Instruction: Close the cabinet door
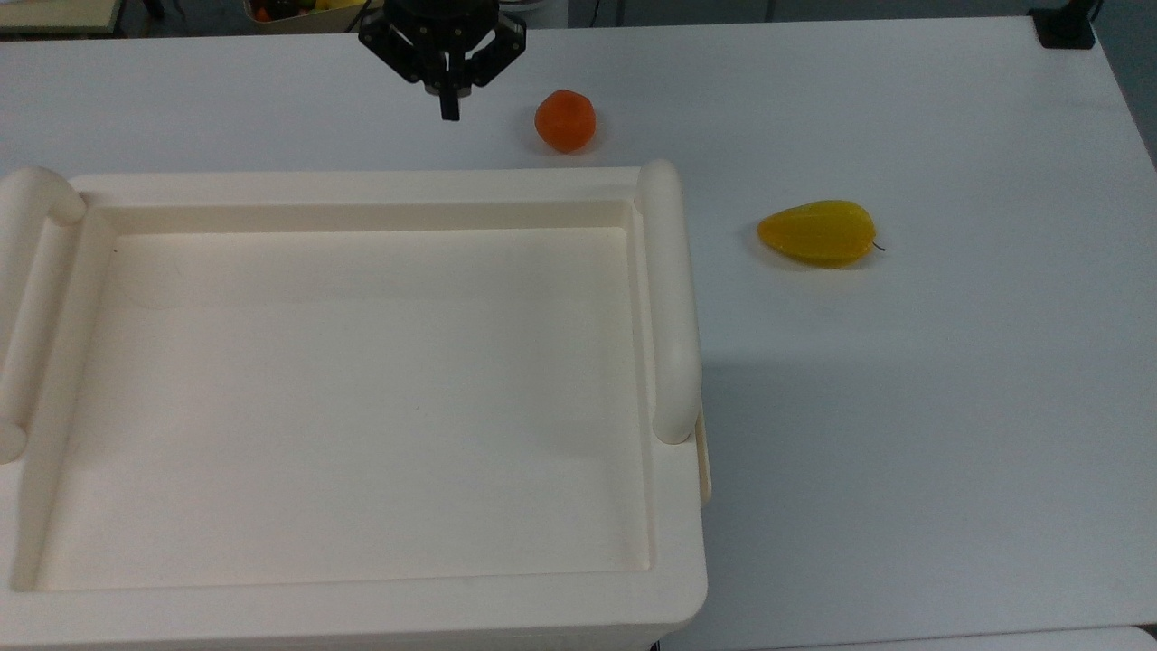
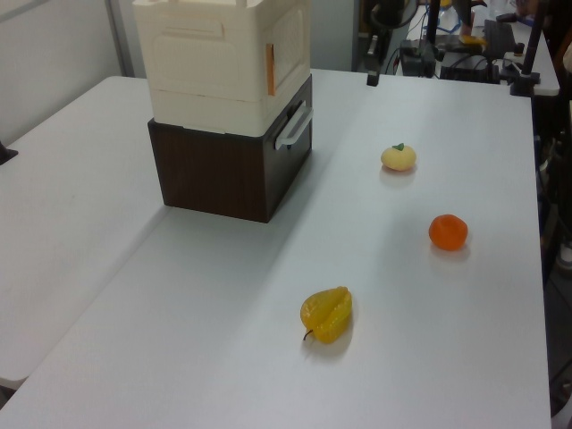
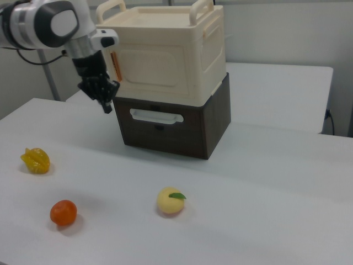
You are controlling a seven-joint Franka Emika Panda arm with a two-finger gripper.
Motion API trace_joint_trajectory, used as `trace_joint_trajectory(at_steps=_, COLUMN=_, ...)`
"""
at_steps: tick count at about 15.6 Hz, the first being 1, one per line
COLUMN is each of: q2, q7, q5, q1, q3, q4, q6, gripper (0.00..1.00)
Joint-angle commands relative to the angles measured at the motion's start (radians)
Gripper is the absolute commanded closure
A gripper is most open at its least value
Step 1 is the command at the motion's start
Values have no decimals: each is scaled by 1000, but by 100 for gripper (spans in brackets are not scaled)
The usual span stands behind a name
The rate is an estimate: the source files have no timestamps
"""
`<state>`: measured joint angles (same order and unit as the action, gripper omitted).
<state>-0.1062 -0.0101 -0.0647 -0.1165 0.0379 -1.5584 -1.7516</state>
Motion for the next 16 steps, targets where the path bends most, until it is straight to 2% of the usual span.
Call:
trace_joint_trajectory(at_steps=1, q2=128, q7=25, q5=-21, q1=-17, q3=0, q4=-141, q6=20, gripper=100)
trace_joint_trajectory(at_steps=6, q2=148, q7=25, q5=-14, q1=-26, q3=22, q4=-141, q6=78, gripper=99)
trace_joint_trajectory(at_steps=7, q2=148, q7=24, q5=-9, q1=-23, q3=22, q4=-140, q6=81, gripper=91)
trace_joint_trajectory(at_steps=10, q2=146, q7=15, q5=-4, q1=-17, q3=20, q4=-138, q6=87, gripper=43)
trace_joint_trajectory(at_steps=12, q2=143, q7=15, q5=-6, q1=-17, q3=22, q4=-137, q6=86, gripper=19)
trace_joint_trajectory(at_steps=14, q2=143, q7=15, q5=-6, q1=-15, q3=22, q4=-135, q6=86, gripper=0)
trace_joint_trajectory(at_steps=16, q2=143, q7=15, q5=-6, q1=-15, q3=22, q4=-135, q6=86, gripper=0)
